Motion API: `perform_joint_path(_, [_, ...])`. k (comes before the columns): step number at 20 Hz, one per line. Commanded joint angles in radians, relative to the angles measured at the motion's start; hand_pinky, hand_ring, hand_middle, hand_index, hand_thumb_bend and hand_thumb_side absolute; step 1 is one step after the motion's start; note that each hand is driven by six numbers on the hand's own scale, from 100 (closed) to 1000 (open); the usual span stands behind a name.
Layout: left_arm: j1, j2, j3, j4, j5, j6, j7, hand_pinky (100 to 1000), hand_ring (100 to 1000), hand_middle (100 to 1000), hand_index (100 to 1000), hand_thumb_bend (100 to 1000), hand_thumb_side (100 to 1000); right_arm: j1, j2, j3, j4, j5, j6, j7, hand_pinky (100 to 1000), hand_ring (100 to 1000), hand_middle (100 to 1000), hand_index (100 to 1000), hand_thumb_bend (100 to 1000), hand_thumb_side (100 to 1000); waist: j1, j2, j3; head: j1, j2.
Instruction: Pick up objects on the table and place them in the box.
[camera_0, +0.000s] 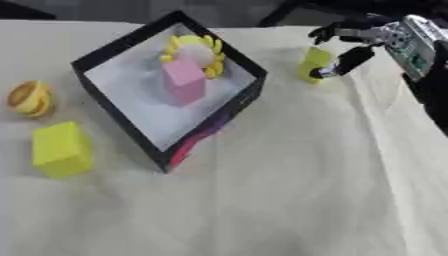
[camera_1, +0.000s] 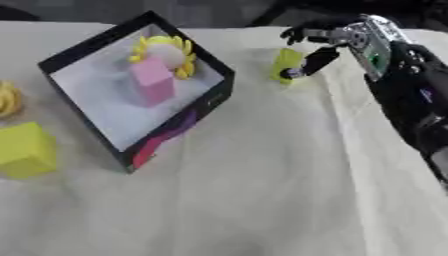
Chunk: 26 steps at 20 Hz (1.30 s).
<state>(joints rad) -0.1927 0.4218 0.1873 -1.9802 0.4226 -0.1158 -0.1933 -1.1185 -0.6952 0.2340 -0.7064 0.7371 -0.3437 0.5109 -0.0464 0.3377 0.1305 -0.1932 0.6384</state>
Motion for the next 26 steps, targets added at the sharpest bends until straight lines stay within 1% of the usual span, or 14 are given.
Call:
perform_joint_path(1, [-0.007, 0.014, 0.004, -0.020, -0.010, 0.001, -0.001, 820, 869, 823, 831, 100, 691, -0.025, -0.019, -0.015, 0.004, 0.012, 0.008, -0.009, 982, 919, 837, 997, 424, 548, -0.011, 0.000, 0.001, -0.007, -0.016])
perform_joint_path(6, [-0.008, 0.011, 0.003, -0.020, -0.017, 0.002, -0.001, 819, 869, 822, 829, 100, 694, -0.023, -0.016, -0.019, 0.016, 0.030, 0.023, -0.022, 973, 906, 816, 992, 422, 543, -0.011, 0.005, 0.003, -0.010, -0.019])
perform_joint_path(13, [-0.008, 0.008, 0.000, -0.020, -0.026, 0.002, -0.004, 819, 870, 821, 824, 100, 698, -0.021, -0.013, -0.030, 0.035, 0.048, 0.046, -0.039, 958, 883, 770, 975, 395, 516, -0.011, 0.013, 0.004, -0.015, -0.023])
perform_joint_path(17, [-0.008, 0.006, -0.002, -0.020, -0.032, 0.002, -0.006, 819, 870, 821, 822, 100, 700, -0.021, -0.011, -0.033, 0.040, 0.042, 0.055, -0.036, 948, 869, 733, 956, 355, 495, -0.011, 0.017, 0.006, -0.015, -0.023])
perform_joint_path(20, [-0.008, 0.005, -0.003, -0.020, -0.035, 0.001, -0.007, 818, 871, 820, 820, 100, 701, -0.022, -0.009, -0.035, 0.041, 0.029, 0.066, -0.034, 935, 853, 682, 912, 294, 469, -0.011, 0.018, 0.006, -0.015, -0.023])
perform_joint_path(26, [-0.006, 0.006, -0.005, -0.020, -0.037, 0.003, -0.008, 818, 872, 819, 817, 100, 700, -0.030, -0.010, -0.030, 0.027, -0.004, 0.072, -0.020, 912, 832, 602, 826, 221, 460, -0.010, 0.015, 0.001, -0.011, -0.017])
